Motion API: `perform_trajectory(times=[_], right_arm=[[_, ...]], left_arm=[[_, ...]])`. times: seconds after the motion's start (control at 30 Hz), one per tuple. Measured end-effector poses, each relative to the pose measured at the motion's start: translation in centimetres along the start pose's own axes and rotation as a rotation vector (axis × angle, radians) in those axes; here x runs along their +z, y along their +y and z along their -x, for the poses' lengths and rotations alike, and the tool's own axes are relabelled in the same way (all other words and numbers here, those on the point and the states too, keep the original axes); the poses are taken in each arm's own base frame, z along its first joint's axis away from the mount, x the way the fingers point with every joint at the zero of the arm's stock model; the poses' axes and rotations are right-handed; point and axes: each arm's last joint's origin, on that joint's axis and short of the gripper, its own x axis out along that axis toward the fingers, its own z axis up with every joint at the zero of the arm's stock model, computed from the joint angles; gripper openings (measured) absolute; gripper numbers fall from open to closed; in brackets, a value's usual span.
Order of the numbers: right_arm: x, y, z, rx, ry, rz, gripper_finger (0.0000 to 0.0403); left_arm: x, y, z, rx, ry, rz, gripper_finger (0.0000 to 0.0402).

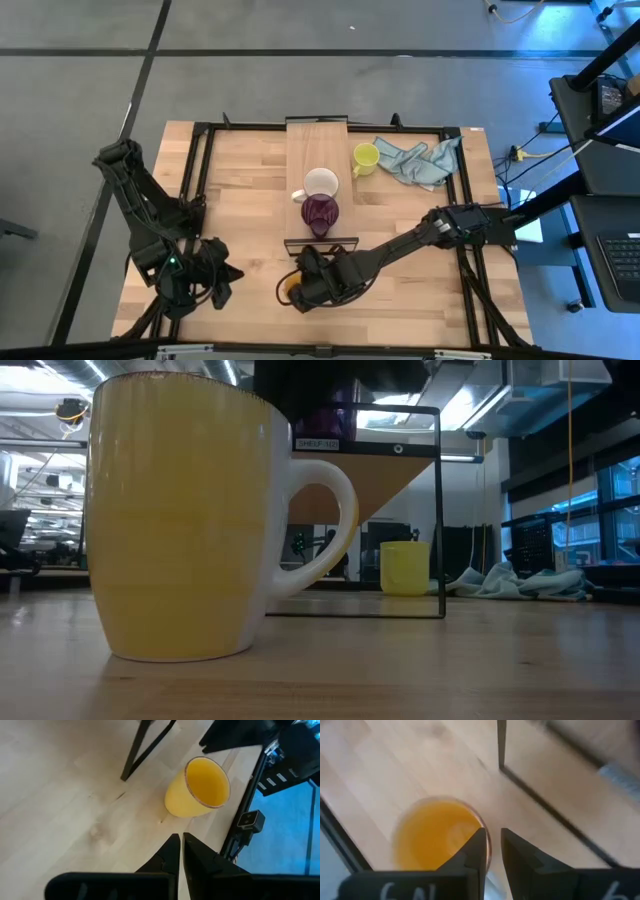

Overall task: Stack small to large cups/mugs on shelf
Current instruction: Put the yellow mug on the shelf

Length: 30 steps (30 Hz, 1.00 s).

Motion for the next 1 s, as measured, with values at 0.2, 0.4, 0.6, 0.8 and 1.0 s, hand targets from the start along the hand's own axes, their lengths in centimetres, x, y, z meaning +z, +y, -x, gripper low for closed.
perform_trajectory(times=[0.2, 0.4, 0.6, 0.8, 1.0], right_arm=[[0.3, -0.1, 3.9, 0.013, -0.090, -0.017, 0.0060], [0.0, -0.6, 6.5, 0.017, -0.096, -0.040, 0.0060], [-1.2, -1.5, 9.3, -0.002, -0.086, -0.174, 0.0060], [-3.9, -2.8, 12.4, -0.079, -0.111, -0.326, 0.0060], [-6.2, -2.4, 13.8, -0.045, -0.141, -0.403, 0.0060]], left_arm=[[1.4, -0.4, -1.9, 0.029, 0.097, 0.062, 0.0014], [4.5, -2.9, -3.8, -0.118, 0.145, -0.078, 0.0014], [7.1, -3.1, -5.2, 0.032, 0.137, -0.027, 0.0014], [6.9, -2.5, -8.1, 0.157, 0.269, 0.152, 0.0027], [6.2, -3.0, -10.5, 0.172, 0.310, 0.300, 0.0056]])
